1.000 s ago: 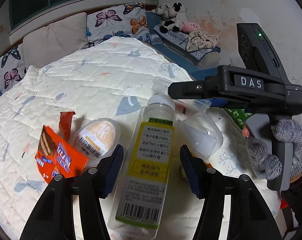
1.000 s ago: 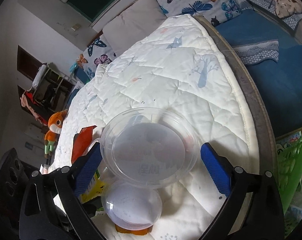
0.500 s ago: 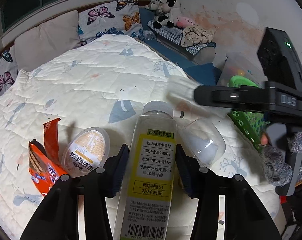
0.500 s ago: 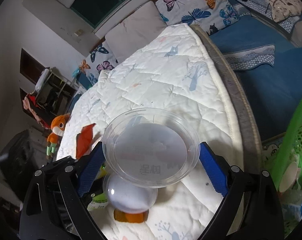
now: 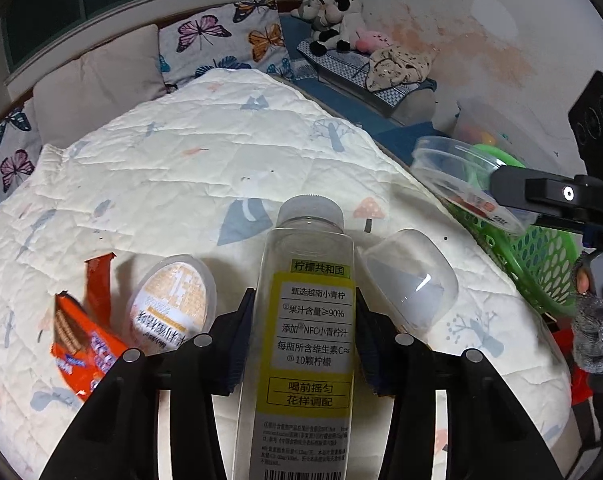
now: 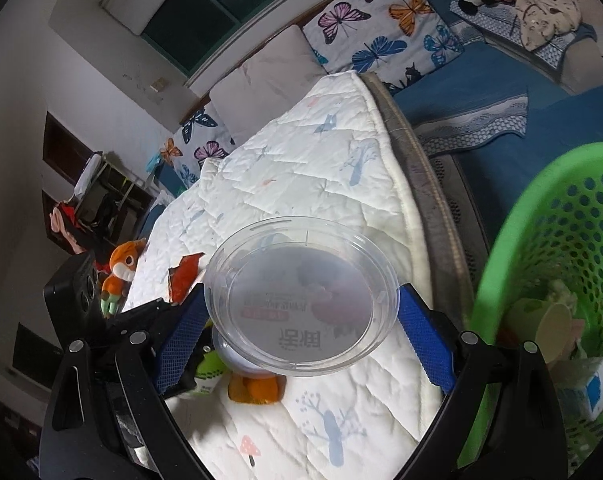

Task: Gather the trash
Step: 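Carry the bottle and lid to the green basket and release both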

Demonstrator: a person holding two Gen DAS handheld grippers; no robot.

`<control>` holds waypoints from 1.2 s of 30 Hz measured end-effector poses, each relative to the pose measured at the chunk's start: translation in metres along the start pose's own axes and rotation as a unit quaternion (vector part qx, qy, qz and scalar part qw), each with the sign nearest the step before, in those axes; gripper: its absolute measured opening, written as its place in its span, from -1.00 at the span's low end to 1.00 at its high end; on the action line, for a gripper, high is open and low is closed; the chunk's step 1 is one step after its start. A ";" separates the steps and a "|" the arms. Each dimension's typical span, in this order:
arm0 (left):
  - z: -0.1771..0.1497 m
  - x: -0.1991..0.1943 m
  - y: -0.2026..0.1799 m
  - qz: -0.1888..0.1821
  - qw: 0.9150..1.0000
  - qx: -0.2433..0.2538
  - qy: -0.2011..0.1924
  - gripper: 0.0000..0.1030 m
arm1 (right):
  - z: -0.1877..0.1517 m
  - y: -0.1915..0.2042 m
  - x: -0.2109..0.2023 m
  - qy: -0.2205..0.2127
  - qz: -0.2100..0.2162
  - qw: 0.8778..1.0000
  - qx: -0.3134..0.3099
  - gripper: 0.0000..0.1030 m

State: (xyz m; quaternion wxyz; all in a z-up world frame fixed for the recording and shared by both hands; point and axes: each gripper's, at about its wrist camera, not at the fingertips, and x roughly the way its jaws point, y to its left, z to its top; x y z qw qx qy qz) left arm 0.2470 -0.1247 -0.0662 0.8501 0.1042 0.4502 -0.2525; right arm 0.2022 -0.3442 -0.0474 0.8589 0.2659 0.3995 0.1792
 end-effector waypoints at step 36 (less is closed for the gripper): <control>0.050 -0.031 -0.136 -0.095 0.993 0.052 -0.045 -0.14 | -0.058 -0.120 -0.110 -0.037 -0.181 0.981 0.057 0.82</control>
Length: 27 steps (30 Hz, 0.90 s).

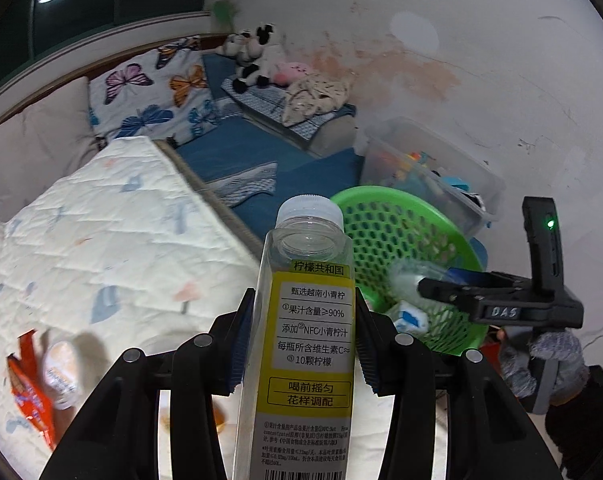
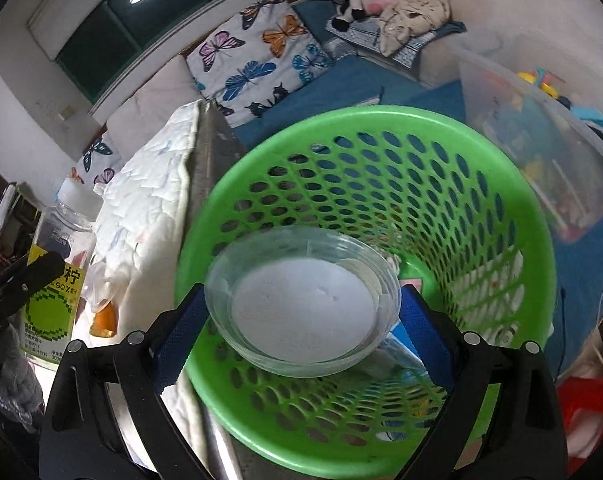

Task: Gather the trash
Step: 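Carry the bottle and lid to the green basket and release both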

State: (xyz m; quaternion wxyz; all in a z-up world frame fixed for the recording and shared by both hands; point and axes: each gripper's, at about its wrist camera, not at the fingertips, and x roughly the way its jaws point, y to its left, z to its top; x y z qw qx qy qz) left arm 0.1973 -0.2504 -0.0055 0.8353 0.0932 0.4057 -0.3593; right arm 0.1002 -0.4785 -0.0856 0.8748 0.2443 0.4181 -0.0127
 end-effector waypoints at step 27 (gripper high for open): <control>0.031 0.096 -0.090 -0.057 0.996 0.008 0.062 -0.12 | -0.035 -0.023 -0.067 -0.072 -0.051 0.996 -0.013 0.84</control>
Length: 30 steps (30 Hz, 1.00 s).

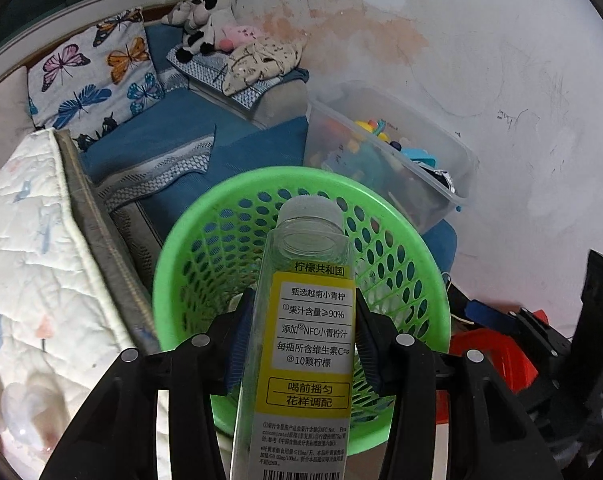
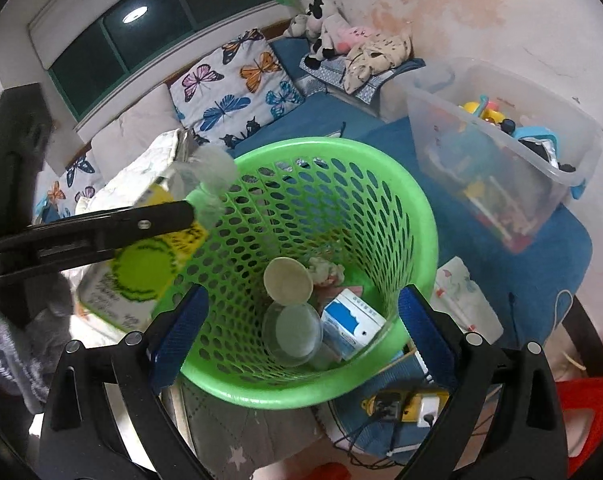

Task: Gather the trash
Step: 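Carry the bottle and lid to the green basket and release both, then grasp the orange snack wrapper with the left tool while the right tool grasps the orange peel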

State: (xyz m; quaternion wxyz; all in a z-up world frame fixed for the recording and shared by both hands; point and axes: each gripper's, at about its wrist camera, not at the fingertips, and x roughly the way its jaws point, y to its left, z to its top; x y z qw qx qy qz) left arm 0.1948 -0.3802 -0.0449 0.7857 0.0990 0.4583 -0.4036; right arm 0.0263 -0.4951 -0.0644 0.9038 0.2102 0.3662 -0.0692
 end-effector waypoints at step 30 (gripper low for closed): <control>-0.096 -0.136 0.130 0.138 0.978 -0.110 -0.109 0.10 | -0.011 0.121 0.012 0.007 0.078 0.990 -0.120 0.84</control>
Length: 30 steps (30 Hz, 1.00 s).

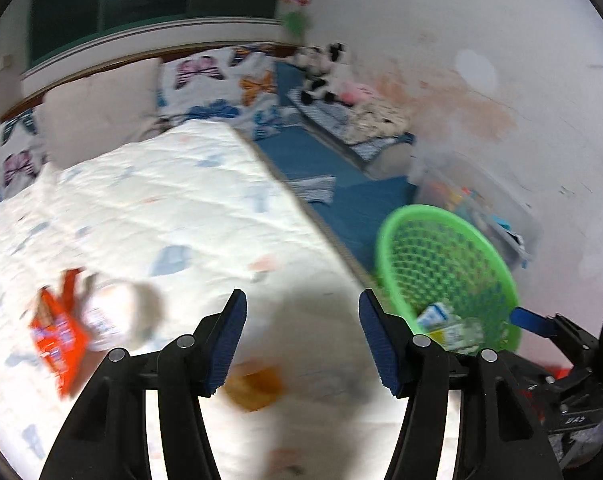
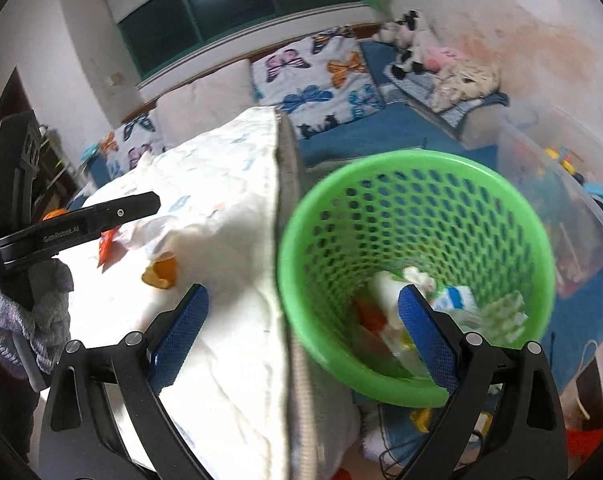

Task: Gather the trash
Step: 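Grasp the orange snack wrapper with the left tool while the right tool grasps the orange peel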

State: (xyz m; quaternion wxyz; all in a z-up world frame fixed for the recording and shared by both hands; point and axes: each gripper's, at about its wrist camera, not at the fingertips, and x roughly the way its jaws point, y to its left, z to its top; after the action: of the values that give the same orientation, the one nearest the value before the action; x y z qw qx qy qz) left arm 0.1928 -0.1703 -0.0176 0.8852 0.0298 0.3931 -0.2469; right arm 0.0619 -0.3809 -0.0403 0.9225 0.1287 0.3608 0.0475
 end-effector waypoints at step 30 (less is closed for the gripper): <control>-0.067 0.003 0.156 0.189 0.981 -0.028 0.044 -0.27 | 0.004 0.123 0.086 0.075 0.089 0.988 -0.097 0.61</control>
State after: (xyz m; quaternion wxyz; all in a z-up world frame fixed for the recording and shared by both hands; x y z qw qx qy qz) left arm 0.2207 -0.0183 -0.0880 0.8980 0.0892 0.4262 -0.0626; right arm 0.1289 -0.2480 -0.0601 0.8932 0.0668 0.4093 0.1740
